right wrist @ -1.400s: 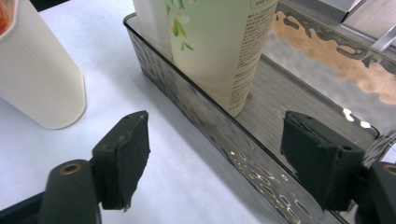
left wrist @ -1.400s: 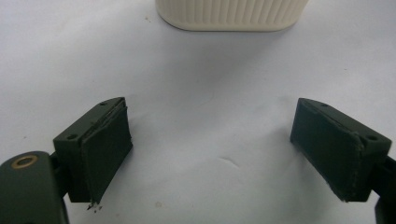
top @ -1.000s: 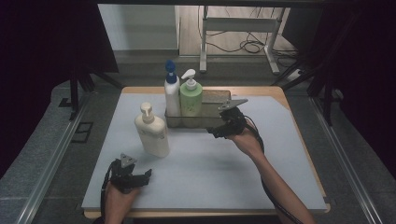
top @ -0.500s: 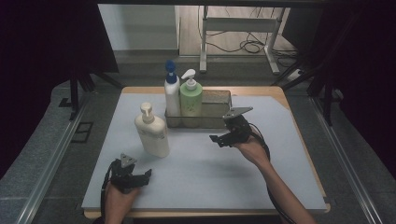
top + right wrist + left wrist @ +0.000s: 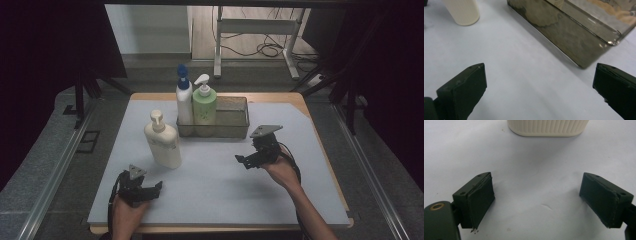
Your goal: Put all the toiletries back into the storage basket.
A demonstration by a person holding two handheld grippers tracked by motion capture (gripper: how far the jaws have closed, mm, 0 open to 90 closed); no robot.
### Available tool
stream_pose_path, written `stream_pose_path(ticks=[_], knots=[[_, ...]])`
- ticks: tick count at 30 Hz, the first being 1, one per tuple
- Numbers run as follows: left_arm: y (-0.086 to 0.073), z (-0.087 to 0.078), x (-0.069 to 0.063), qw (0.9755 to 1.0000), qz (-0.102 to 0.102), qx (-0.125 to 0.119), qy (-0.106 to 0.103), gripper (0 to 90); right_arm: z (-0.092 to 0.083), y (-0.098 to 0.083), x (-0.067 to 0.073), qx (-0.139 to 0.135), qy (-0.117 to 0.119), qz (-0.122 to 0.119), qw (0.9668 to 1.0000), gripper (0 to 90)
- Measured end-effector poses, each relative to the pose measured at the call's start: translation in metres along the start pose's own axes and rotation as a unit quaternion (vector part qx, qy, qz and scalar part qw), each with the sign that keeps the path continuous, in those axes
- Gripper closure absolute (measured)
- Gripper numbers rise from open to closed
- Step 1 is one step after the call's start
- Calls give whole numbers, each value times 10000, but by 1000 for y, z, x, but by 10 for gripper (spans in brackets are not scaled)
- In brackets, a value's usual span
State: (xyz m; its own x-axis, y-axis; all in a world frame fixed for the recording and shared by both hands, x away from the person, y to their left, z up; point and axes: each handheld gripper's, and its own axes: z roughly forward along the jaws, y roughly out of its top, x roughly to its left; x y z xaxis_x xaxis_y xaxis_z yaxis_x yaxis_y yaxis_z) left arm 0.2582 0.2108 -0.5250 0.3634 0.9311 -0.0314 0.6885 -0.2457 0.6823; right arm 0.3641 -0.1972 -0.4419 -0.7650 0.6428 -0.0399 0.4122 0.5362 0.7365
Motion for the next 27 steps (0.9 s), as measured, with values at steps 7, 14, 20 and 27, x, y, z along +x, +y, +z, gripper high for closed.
stream_pose_path(ticks=[7, 14, 20, 27], knots=[[0, 0, 0, 10000, -3, 1, -3, 116, -14, -16, 0, -44, -100, 88, 9999, 0], [0, 0, 0, 10000, -20, 0, -6, 116, -26, -34, 0, -56, -231, 194, 9995, 0], [0, 0, 0, 10000, -16, 6, -6, 116, -33, -51, 1, -92, -359, 293, 9989, 0], [0, 0, 0, 10000, -29, -2, -6, 117, -31, -73, 3, -60, -404, 429, 9982, 0]])
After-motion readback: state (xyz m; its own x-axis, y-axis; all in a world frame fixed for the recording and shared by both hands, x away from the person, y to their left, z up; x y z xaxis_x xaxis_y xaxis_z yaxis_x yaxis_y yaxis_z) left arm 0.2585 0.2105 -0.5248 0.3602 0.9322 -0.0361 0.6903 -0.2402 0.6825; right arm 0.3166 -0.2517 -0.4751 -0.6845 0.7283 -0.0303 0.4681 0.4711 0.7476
